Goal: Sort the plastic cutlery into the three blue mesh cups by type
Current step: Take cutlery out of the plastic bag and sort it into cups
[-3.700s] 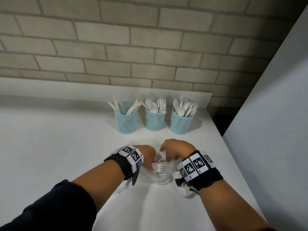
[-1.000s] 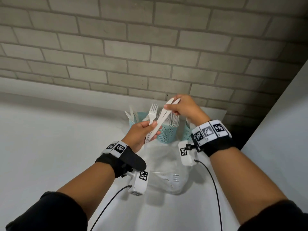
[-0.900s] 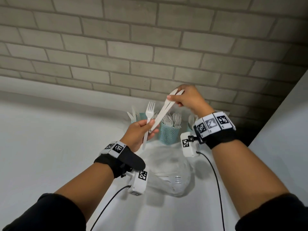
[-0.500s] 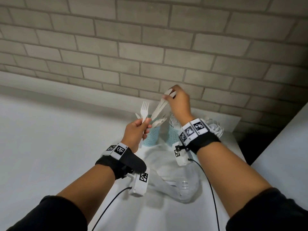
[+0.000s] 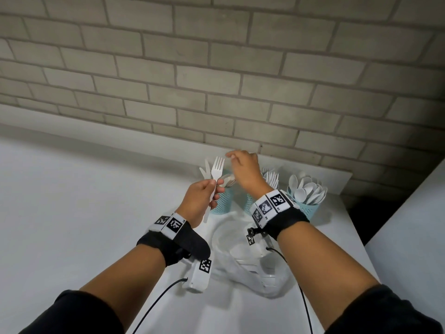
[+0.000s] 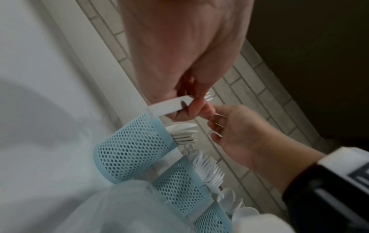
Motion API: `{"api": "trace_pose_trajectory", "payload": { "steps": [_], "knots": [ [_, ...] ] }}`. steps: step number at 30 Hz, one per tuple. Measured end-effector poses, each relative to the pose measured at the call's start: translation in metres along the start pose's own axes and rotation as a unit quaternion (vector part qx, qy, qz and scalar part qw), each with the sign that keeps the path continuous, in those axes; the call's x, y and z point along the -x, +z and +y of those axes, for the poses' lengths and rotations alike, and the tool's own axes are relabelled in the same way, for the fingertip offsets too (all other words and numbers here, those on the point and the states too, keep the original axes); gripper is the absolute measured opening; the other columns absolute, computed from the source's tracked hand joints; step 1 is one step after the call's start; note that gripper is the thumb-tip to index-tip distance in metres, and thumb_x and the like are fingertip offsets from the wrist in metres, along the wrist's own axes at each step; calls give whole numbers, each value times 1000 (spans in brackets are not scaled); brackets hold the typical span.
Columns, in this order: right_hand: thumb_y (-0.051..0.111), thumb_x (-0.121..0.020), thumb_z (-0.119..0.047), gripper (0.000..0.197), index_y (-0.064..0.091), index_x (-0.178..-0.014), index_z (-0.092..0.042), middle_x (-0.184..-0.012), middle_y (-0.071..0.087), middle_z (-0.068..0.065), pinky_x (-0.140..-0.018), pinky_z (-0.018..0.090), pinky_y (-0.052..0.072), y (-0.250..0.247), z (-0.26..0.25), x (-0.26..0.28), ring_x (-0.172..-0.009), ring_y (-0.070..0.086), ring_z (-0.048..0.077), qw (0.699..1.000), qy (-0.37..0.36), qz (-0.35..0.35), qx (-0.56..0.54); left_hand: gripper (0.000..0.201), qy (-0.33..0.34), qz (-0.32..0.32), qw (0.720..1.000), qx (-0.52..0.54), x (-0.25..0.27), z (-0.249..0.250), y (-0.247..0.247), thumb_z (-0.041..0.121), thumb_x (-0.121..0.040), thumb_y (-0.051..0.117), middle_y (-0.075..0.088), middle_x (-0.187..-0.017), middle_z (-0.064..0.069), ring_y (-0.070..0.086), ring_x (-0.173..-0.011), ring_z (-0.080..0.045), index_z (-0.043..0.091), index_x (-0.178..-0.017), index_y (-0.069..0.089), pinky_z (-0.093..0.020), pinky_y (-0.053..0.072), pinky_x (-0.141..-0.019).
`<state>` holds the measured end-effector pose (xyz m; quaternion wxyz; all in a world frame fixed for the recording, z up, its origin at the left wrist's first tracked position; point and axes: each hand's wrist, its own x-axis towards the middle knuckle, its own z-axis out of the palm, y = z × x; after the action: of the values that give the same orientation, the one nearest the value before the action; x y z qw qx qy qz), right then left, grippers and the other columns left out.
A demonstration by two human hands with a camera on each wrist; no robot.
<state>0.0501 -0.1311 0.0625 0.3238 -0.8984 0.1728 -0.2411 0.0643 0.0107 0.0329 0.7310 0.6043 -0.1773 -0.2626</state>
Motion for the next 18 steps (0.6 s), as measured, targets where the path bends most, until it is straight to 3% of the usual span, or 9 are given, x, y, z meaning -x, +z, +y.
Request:
{"api": "trace_pose_trajectory", "payload": {
  "steps": [2,3,5,7,11,14,16,18],
  "knots": [
    [43,-98,-22,23,61,-111,-17,-101,65,0,-77,24,44,-14,-2,4,-89,58,17,983,27,-8,-184,25,5,1,1000,-2,-1,0,6,15,-101,39,57,-74,0,44,-59,-8,12,-93,62,-15,37,-51],
    [48,-96,-24,18,60,-109,-19,-90,64,-3,-64,18,44,-20,-1,7,-73,59,12,977,30,-39,-208,24,5,-4,1000,-1,-1,1,10,15,-100,39,57,-74,1,45,-59,-7,12,-93,62,-14,38,-51],
    [60,-90,-22,14,61,-104,-21,-74,61,-5,-49,10,38,-31,5,10,-53,55,4,983,8,-88,-162,23,2,-18,1000,-1,0,1,20,16,-100,41,57,-73,1,46,-58,-7,11,-94,62,-14,39,-50],
    [64,-86,-13,16,61,-100,-21,-64,56,-5,-47,9,38,-43,14,11,-44,51,-2,991,-1,-85,-105,23,3,-41,999,-7,3,1,32,16,-100,42,57,-72,2,46,-56,-6,11,-92,62,-14,40,-51],
    [59,-89,-10,16,64,-104,-13,-68,58,-7,-59,18,45,-80,29,9,-54,55,0,993,40,61,-90,19,-15,-97,994,-47,5,-7,51,15,-99,43,57,-71,1,49,-49,0,8,-99,61,-11,42,-52],
    [53,-92,-12,18,65,-104,-8,-86,66,9,-70,27,49,-107,37,9,-72,62,16,978,48,190,-68,19,-56,-145,981,-115,5,-19,54,14,-99,44,60,-73,-1,52,-50,-1,7,-101,61,-10,46,-53],
    [51,-93,-12,19,65,-103,-7,-88,66,9,-71,28,47,-119,39,15,-78,61,23,967,31,251,-36,16,-86,-187,960,-189,6,-27,55,13,-97,46,62,-75,-3,56,-54,-3,6,-98,61,-10,50,-55],
    [49,-94,-13,20,65,-103,-8,-85,64,5,-67,22,39,-122,40,21,-76,56,18,960,11,280,-1,15,-91,-232,926,-285,6,-34,54,11,-96,48,63,-75,-3,57,-57,-4,5,-97,62,-11,50,-58]
  ]
}}
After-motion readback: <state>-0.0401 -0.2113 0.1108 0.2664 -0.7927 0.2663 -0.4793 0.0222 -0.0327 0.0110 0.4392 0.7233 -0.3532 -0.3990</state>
